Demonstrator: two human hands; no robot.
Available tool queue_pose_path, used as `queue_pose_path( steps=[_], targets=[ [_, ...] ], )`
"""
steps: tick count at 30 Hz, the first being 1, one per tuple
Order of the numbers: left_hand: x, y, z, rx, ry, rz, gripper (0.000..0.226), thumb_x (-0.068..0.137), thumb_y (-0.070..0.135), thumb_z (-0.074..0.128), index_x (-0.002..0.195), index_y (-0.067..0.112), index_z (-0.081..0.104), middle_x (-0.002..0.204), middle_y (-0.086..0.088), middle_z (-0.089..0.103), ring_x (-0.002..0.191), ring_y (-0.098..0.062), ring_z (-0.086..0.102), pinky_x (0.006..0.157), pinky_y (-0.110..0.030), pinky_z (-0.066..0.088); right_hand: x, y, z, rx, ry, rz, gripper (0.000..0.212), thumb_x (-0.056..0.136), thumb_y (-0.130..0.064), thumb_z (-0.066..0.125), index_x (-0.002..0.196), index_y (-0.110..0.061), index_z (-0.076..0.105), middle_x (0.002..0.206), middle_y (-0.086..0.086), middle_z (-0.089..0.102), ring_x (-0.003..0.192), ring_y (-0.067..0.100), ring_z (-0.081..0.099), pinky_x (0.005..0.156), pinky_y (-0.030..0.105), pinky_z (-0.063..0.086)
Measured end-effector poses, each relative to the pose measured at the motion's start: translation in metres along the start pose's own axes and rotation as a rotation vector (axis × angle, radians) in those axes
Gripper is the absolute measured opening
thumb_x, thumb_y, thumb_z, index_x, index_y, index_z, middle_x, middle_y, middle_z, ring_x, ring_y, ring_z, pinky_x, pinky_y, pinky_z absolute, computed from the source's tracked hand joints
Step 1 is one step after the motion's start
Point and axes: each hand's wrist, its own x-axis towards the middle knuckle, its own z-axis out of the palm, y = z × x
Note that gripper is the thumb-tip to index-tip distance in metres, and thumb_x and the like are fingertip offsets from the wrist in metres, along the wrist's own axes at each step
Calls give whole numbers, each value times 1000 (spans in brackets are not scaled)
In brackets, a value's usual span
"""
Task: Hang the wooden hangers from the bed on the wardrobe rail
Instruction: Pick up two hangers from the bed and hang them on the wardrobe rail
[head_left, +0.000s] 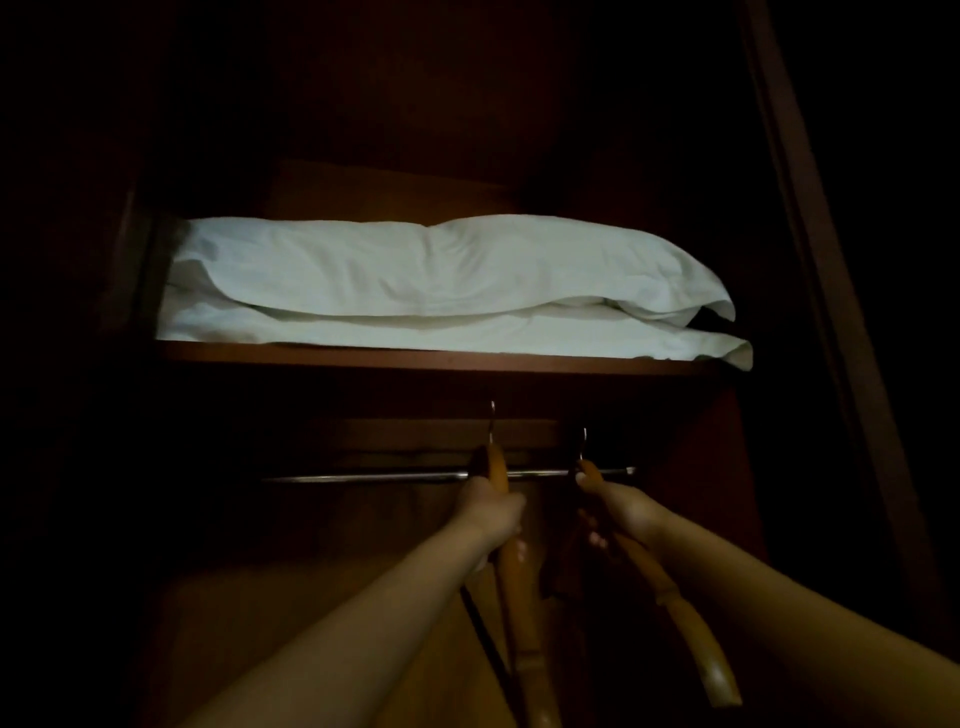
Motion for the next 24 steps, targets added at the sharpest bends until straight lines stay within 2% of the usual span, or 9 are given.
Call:
queue_pose_path(
  steps=[3, 9, 11, 16, 21, 24],
  targets=[
    [24, 10, 41, -3, -72, -8, 37, 99, 14, 44, 133, 2, 38, 73, -9, 51, 50, -17, 52, 38, -24, 49, 14, 8, -26, -38, 73, 22, 25, 98, -30, 46, 83, -11, 50, 68, 7, 44, 24, 9, 46, 27, 12, 36],
    [69, 6, 93, -10, -130, -30, 47, 100, 14, 41, 144, 1, 33, 70, -8, 49, 49, -16, 49, 32, -21, 45, 51, 28, -45, -153, 89, 54, 26, 100, -32, 43, 99, -8, 53, 74, 6, 50, 58, 14, 48, 31, 14, 41],
    [81, 3, 98, -8, -135, -27, 45, 100, 13, 41, 143, 1, 35, 70, -8, 48, 49, -16, 49, 30, -20, 45, 65, 30, -44, -155, 75, 65, 28, 100, -33, 41, 98, -8, 54, 73, 6, 51, 58, 14, 48, 30, 13, 40],
    [104, -8, 97, 7, -125, -45, 47, 99, 12, 42, 144, 0, 34, 70, -9, 48, 49, -17, 49, 31, -20, 45, 97, 30, -40, -183, 69, 88, 30, 100, -34, 42, 82, -12, 53, 69, 5, 50, 55, 15, 48, 32, 16, 39],
    [114, -14, 84, -14, -108, -64, 46, 98, 11, 45, 141, -1, 38, 70, -10, 49, 51, -17, 51, 30, -19, 46, 122, 33, -33, -201, -7, 127, 32, 101, -32, 36, 81, -13, 52, 71, 6, 54, 58, 15, 51, 34, 16, 40],
    [120, -20, 80, -7, -110, -88, 46, 97, 12, 46, 141, 1, 38, 71, -9, 50, 52, -17, 52, 34, -23, 48, 125, 41, -33, -196, -48, 198, 30, 102, -32, 35, 85, -13, 52, 67, 5, 60, 54, 14, 56, 31, 13, 39]
  ],
)
